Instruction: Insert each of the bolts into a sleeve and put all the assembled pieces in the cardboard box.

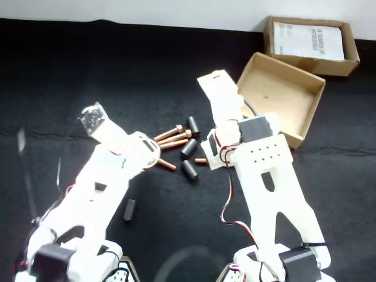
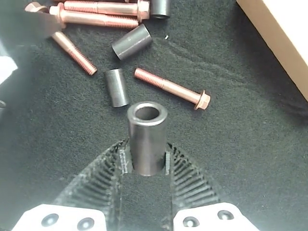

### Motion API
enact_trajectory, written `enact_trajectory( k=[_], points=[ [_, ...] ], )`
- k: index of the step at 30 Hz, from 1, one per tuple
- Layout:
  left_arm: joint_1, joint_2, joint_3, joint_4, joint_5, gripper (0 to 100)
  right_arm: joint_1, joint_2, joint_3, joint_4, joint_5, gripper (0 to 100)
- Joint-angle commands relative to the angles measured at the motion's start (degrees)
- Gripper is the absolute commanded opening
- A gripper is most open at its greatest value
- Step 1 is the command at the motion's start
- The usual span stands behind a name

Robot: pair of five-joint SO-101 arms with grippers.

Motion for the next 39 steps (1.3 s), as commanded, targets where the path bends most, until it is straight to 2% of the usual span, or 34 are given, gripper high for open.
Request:
enact_trajectory(
  k=[1, 4, 12, 15, 22, 24, 39],
  points=[
    [2.4, 4.5, -5.6, 0.1, 0.6, 19, -0.2, -2.4, 0.1, -0.4, -0.6, 0.8],
    [2.4, 8.7, -8.8, 0.4, 0.6, 22, -0.1, -2.4, 0.1, -0.1, -0.6, 0.8],
    [2.1, 12.5, -10.7, 1.3, 0.6, 22, 0.0, -2.4, 0.1, -0.1, -0.7, 0.8],
    [1.0, 12.4, -11.9, 6.4, 0.5, 22, 0.0, -2.4, 0.1, -0.4, -2.1, 0.8],
    [-0.3, 12.4, -20.1, 23.7, 0.3, 22, 0.6, -1.5, 0.1, -0.5, -2.3, 0.8],
    [-0.3, 12.8, -21.6, 25.8, 0.3, 22, 0.6, 0.3, -0.2, -0.5, -2.4, 0.8],
    [-2.4, 13.2, -15.7, 15.6, 0.2, 22, 1.3, 3.8, -0.4, -2.2, -2.5, 0.8]
  ],
)
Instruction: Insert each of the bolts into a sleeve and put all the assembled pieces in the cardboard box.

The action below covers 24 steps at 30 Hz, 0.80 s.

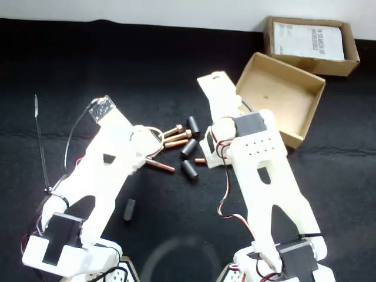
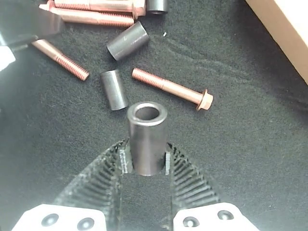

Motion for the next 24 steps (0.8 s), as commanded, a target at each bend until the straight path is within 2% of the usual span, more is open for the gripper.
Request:
enact_trajectory(
  k=[1, 19, 24],
  points=[
    [-0.9, -0.2, 0.5, -0.9, -0.1, 22, 1.2, 0.0, -0.4, -0.7, -0.6, 0.8],
    [-2.8, -0.2, 4.4, -1.1, -0.1, 22, 3.5, 0.0, -0.4, -0.5, -0.6, 0.8],
    [-2.9, 0.7, 5.6, -5.0, -0.1, 22, 3.6, 0.0, -0.4, -0.4, -0.6, 0.8]
  ],
)
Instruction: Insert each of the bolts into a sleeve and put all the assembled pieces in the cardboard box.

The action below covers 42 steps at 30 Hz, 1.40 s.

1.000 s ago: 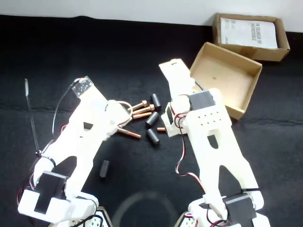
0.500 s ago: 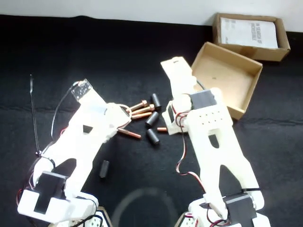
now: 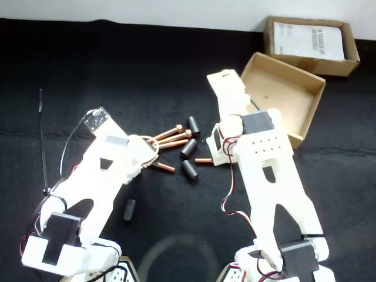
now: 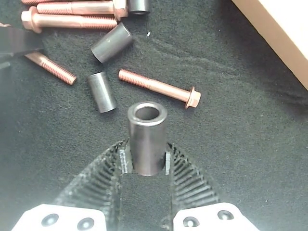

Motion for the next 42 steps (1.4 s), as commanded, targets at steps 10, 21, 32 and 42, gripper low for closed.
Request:
enact_trajectory(
  k=[10, 21, 32, 42],
  points=[
    [-5.0, 5.9, -3.8, -4.0, -0.5, 1, 0.9, -0.5, -0.4, 0.0, -0.7, 0.8],
    [-7.7, 1.9, -3.7, -3.9, -13.5, 1, -1.1, -0.7, -0.4, 0.0, -0.2, 0.8],
    [0.8, -29.5, -3.0, 7.2, -53.3, 1, -12.1, -0.7, -0.3, -0.2, -0.8, 0.8],
    [1.7, -61.3, 12.5, 7.3, -59.3, 1, -19.8, -0.7, -0.2, -8.1, -26.7, 0.8]
  ],
)
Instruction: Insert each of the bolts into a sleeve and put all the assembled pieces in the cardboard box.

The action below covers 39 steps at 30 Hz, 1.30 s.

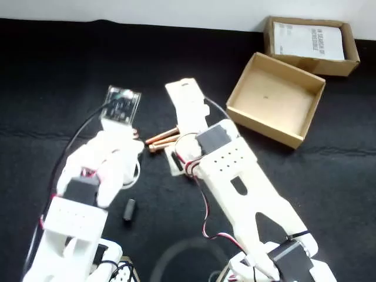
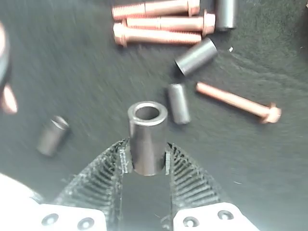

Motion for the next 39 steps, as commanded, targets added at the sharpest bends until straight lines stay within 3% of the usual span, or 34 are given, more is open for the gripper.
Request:
enact_trajectory(
  k=[1, 12, 18, 21, 25, 33, 39],
  points=[
    [0.5, -11.1, 4.2, 0.4, -0.5, 1, -1.6, -0.7, -0.7, -4.3, -8.2, 0.8],
    [0.5, -34.3, 19.9, 0.4, -0.4, 1, -3.3, -2.9, 0.6, -18.6, -10.9, 0.8],
    [0.5, -44.6, 26.0, 0.4, -0.4, 1, -3.3, -11.6, 5.9, -25.5, -10.0, 0.8],
    [0.5, -44.9, 26.8, 0.4, -0.4, 1, -3.4, -18.9, 12.7, -28.8, -1.3, 0.8],
    [0.5, -44.6, 26.9, 0.3, -0.4, 1, -4.3, -31.3, 26.3, -35.1, 5.0, 0.8],
    [0.7, -44.6, 27.0, 0.0, -0.3, 1, -3.9, -50.6, 50.9, -41.7, 6.1, 0.8],
    [0.6, -44.4, 26.9, -3.9, -0.2, 1, -2.9, -58.2, 65.3, -54.8, 6.1, 0.8]
  ],
)
